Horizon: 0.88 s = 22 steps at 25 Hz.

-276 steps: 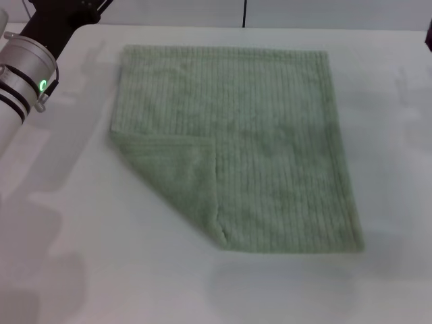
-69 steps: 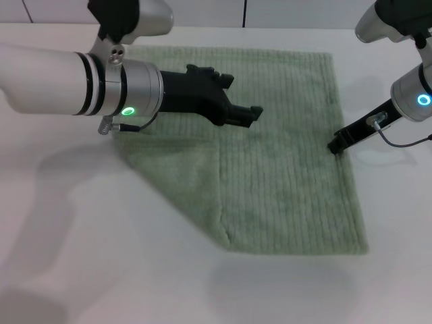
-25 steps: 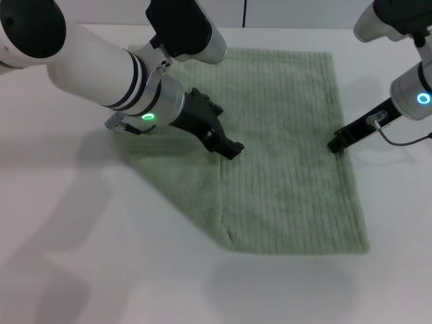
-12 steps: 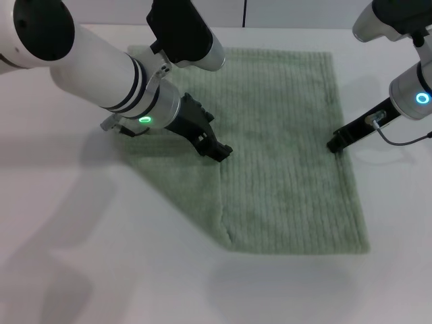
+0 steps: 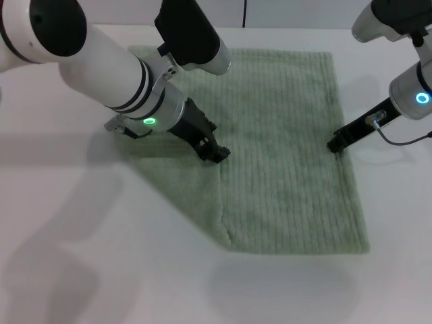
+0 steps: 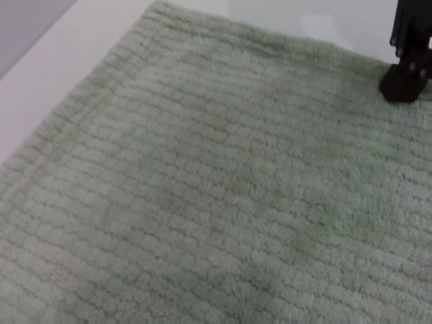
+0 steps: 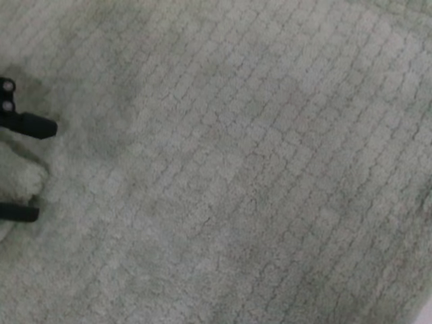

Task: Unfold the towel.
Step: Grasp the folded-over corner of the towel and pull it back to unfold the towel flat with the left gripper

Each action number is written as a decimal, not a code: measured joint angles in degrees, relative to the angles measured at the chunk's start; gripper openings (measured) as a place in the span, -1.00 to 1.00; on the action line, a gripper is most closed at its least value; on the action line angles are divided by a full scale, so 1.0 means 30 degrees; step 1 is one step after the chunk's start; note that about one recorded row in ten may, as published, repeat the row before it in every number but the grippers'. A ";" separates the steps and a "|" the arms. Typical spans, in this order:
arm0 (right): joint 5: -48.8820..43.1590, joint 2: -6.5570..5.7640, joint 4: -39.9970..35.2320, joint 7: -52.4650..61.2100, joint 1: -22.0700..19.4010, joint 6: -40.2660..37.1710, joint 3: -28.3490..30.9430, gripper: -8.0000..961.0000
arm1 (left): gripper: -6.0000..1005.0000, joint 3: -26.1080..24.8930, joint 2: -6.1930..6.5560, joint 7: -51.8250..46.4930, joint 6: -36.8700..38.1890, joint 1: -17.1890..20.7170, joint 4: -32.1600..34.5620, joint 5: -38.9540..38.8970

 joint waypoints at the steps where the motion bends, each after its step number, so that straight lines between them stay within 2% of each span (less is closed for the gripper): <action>1: 0.0000 0.0000 -0.0012 0.0001 0.0001 0.0000 -0.0002 -0.97 | 0.18 -0.0001 0.0000 -0.0003 -0.0007 -0.0096 0.0133 0.0000; 4: 0.0000 -0.0001 -0.0044 0.0000 -0.0006 0.0001 -0.0005 -0.97 | 0.11 0.0026 -0.0001 -0.0053 -0.0010 -0.0195 0.0273 0.0000; 10: 0.0000 -0.0001 -0.0081 -0.0007 -0.0074 0.0002 -0.0039 -0.97 | 0.11 0.0491 -0.0003 -0.0535 0.0020 -0.0494 0.0452 0.0179; 20: 0.0001 -0.0001 -0.0088 -0.0047 -0.0118 0.0002 -0.0043 -0.97 | -0.06 0.0496 -0.0001 -0.0730 0.0070 -0.0534 0.0498 0.0225; 22: 0.0001 -0.0001 -0.0087 -0.0051 -0.0119 0.0002 -0.0058 -0.97 | -0.20 0.0496 -0.0001 -0.0749 0.0015 -0.0529 0.0522 0.0243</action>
